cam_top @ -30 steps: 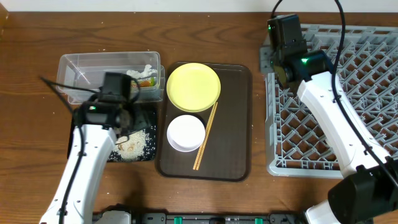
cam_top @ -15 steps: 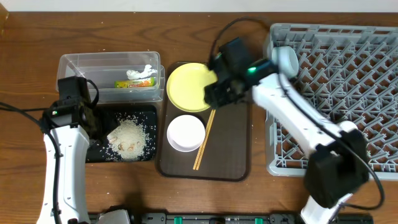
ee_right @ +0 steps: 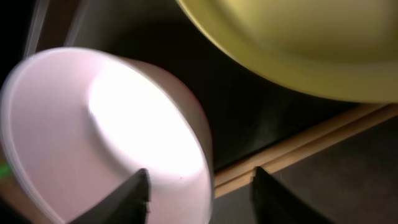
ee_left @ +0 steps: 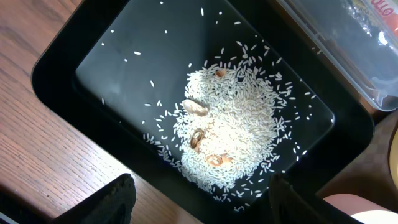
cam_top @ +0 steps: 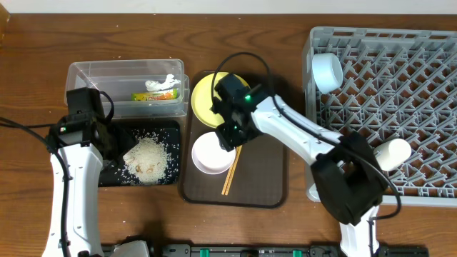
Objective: Sort waste into correct bins and load items into the dishwasher rack
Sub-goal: 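Reach right gripper to the white bowl on the brown tray and grasp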
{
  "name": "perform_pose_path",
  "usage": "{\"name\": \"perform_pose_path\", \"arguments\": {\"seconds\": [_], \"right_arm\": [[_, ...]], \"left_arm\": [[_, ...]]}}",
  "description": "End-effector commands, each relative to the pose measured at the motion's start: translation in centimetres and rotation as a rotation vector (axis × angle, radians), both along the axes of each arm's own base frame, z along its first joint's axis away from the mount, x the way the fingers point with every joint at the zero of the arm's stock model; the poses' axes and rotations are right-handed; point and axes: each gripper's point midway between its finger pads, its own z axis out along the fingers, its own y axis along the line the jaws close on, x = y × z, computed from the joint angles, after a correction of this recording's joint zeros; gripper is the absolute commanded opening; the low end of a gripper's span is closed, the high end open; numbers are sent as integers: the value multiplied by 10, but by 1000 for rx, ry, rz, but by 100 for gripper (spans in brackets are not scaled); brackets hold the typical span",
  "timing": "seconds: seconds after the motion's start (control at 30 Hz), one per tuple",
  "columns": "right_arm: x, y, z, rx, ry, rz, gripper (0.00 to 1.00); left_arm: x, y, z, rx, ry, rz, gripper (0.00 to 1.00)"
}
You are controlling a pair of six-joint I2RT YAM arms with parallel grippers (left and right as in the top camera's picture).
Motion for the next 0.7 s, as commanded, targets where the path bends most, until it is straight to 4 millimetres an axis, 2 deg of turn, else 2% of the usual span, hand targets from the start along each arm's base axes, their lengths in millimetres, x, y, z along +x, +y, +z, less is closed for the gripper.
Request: {"name": "perform_pose_path", "arguments": {"seconds": [0.0, 0.07, 0.17, 0.23, 0.33, 0.43, 0.53, 0.6, 0.67], "right_arm": [[-1, -2, -13, -44, 9, -17, 36], [0, -2, -13, -43, 4, -18, 26], [7, -4, -9, -37, -23, -30, 21], [14, -6, -1, -22, -41, -43, 12], [28, -15, 17, -4, -85, -77, 2], [46, -29, 44, 17, -155, -124, 1], [67, -54, 80, 22, -261, -193, 1], [83, -77, 102, 2, -344, -253, 1], [100, -110, 126, -51, -446, -333, 1]], "left_arm": [[-1, -1, 1, -12, -3, 18, 71], [-1, -1, 1, -12, -3, 18, 71], [-1, -1, 1, -12, -3, 18, 72], [-1, -1, 1, -12, -3, 18, 71], [-1, -1, 1, -12, -3, 18, 72], [-1, -1, 1, -12, -3, 18, 71], [-1, -1, 1, -12, -3, 18, 71], [-1, -1, 1, -12, -3, 18, 72], [-1, -1, 1, -12, -4, 18, 71]]}}
